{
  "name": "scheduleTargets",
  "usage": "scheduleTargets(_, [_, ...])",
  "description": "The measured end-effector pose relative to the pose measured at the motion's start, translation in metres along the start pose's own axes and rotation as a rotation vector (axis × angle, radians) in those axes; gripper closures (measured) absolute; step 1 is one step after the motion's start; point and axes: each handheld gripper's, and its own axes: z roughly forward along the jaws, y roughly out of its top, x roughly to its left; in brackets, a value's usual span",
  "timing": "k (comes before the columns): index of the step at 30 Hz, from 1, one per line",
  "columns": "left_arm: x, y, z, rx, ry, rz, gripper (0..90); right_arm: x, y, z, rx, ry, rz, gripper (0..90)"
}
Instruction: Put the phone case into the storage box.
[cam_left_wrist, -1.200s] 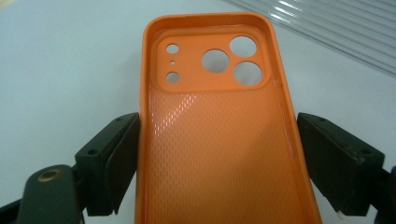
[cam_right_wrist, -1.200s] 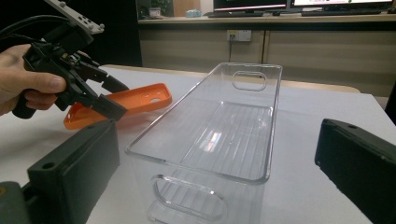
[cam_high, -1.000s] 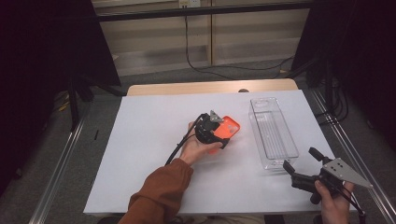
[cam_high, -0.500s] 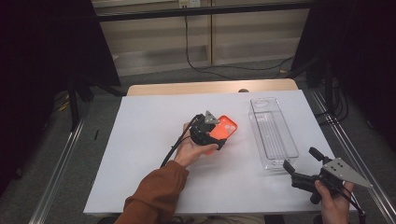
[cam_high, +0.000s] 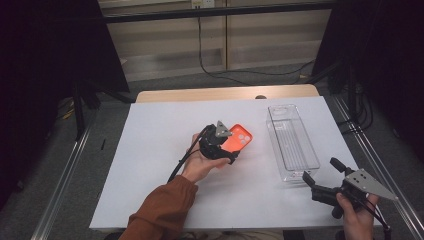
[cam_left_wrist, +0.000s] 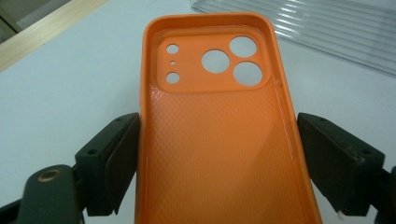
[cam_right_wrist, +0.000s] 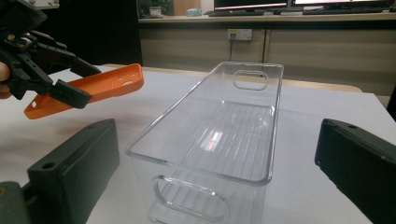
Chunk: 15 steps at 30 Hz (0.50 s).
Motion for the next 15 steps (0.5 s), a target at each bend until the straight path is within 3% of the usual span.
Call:
scheduleTargets(3, [-0.005,-0.001,-0.006,-0.029,-0.002,0.021,16.4,0.001,0.0,0.001,0.003,0.009,0.0,0.0])
scheduleTargets(15, [-0.013,-0.008,-0.018,-0.039,0.007,0.039,16.4,0.005,0.004,0.006,0.009,0.048,-0.012,0.0])
